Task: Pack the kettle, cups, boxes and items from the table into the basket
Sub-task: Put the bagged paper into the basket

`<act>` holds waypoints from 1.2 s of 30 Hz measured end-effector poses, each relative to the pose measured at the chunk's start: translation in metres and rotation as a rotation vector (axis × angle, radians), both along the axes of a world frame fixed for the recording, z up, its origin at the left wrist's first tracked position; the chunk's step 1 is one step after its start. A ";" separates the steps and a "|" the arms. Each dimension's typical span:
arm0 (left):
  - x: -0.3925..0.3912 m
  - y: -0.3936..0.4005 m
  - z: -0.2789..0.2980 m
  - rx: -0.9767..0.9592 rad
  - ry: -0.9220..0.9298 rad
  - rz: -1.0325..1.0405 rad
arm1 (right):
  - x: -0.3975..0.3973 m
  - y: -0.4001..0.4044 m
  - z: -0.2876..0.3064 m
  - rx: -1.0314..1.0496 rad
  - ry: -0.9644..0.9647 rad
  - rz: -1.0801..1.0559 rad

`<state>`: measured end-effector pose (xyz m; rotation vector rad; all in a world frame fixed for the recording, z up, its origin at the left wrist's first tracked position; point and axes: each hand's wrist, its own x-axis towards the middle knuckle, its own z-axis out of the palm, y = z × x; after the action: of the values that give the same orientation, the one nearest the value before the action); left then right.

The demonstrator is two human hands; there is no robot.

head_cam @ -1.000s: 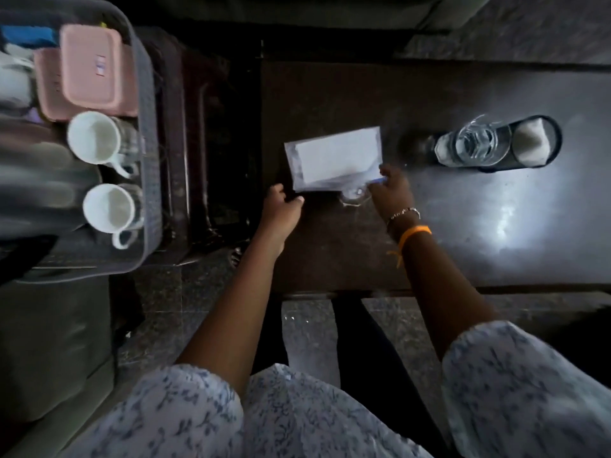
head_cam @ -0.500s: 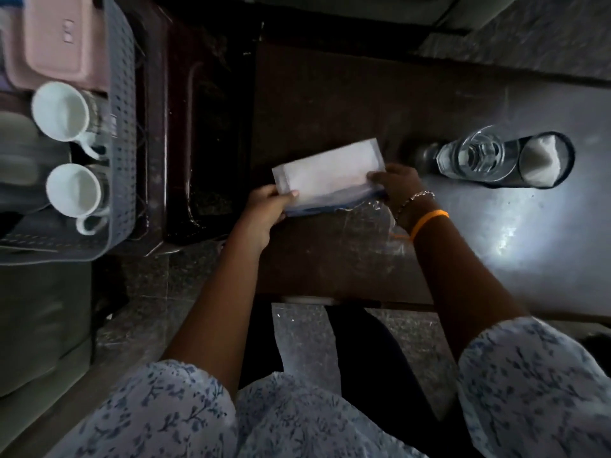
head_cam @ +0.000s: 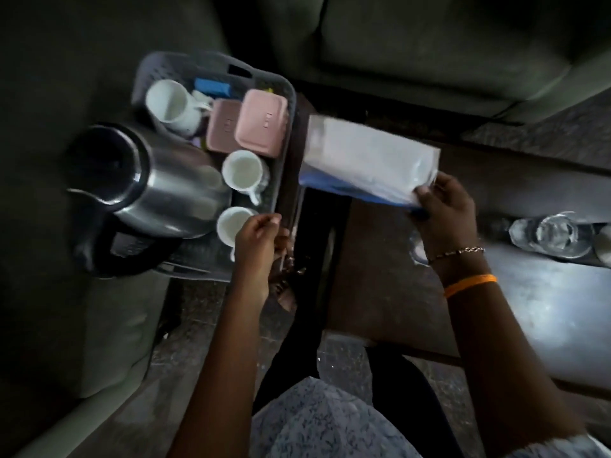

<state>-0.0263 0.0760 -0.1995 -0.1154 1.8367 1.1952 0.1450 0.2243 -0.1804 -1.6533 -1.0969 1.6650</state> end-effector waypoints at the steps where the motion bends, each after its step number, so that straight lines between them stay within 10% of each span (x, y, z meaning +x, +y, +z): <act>1: -0.009 -0.004 0.002 0.000 0.018 -0.013 | -0.019 0.000 0.005 0.013 0.026 -0.016; 9: -0.054 -0.008 0.004 0.053 -0.008 -0.012 | -0.188 -0.012 0.017 -0.019 0.125 0.080; 15: -0.060 -0.010 0.009 0.152 -0.067 -0.024 | -0.246 -0.003 -0.006 0.129 -0.313 0.395; 36: 0.089 0.009 0.016 -0.055 -0.018 -0.315 | 0.053 -0.062 -0.026 -0.140 -0.251 0.291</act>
<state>0.0623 0.0849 -0.1837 0.1283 1.7934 0.9214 0.1979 0.1620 -0.2061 -1.9051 -1.4282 1.7809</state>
